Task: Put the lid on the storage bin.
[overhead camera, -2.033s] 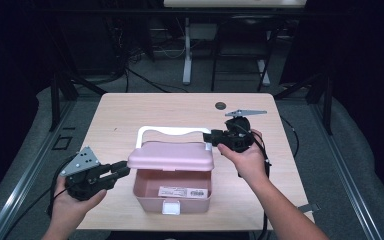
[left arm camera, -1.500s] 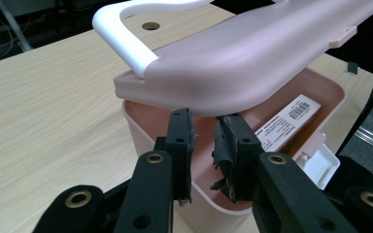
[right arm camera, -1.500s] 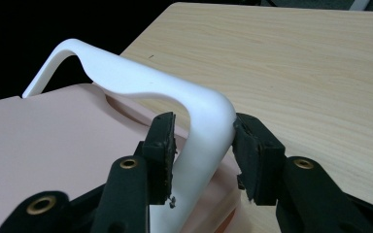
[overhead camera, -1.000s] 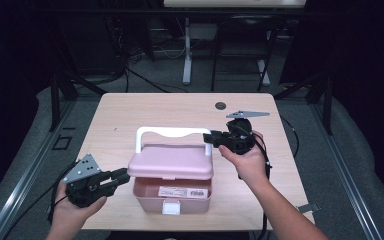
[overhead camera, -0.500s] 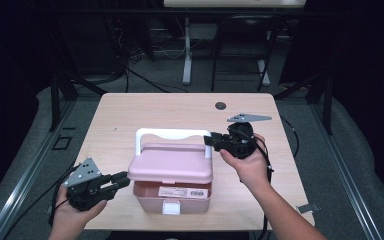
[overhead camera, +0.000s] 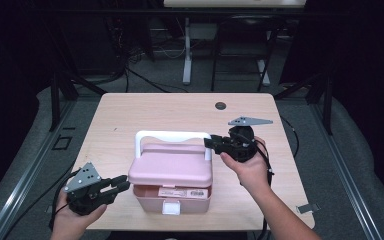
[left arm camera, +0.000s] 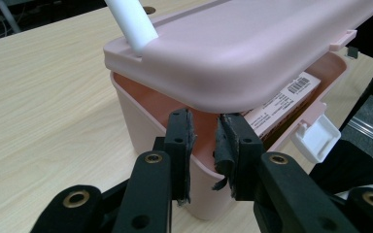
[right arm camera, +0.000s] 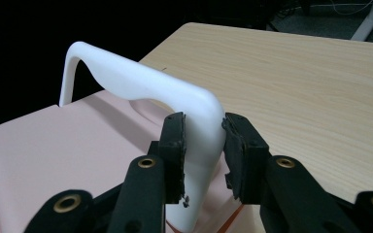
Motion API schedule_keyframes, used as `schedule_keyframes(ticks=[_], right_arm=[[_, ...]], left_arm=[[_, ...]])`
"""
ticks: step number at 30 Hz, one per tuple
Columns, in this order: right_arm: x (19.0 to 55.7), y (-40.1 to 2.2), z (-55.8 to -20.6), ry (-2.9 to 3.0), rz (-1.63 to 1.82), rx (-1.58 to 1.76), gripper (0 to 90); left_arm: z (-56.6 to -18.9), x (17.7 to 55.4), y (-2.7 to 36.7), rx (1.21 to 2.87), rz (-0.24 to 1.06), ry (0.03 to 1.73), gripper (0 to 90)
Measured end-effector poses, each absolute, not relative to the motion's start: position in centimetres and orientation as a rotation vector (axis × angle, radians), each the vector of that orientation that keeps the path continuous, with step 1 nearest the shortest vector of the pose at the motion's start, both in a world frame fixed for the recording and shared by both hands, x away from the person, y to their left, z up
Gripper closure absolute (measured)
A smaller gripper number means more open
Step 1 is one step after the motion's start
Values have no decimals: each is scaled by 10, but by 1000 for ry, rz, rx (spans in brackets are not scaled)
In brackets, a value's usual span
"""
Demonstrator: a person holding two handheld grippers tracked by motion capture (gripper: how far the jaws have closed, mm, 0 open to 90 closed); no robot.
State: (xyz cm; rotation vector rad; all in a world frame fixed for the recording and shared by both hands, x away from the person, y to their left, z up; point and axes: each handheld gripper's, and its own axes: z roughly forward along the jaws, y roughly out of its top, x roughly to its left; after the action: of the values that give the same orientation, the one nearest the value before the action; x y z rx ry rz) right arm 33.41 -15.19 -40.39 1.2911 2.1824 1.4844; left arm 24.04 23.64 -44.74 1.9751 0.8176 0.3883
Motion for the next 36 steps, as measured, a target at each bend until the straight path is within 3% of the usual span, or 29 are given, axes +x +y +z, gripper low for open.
schedule_keyframes(ticks=[36], right_arm=[[324, -154, -419, 2197, 1507, 1284, 743]], left_arm=[[-459, 240, 244, 1978, 372, 842, 740]])
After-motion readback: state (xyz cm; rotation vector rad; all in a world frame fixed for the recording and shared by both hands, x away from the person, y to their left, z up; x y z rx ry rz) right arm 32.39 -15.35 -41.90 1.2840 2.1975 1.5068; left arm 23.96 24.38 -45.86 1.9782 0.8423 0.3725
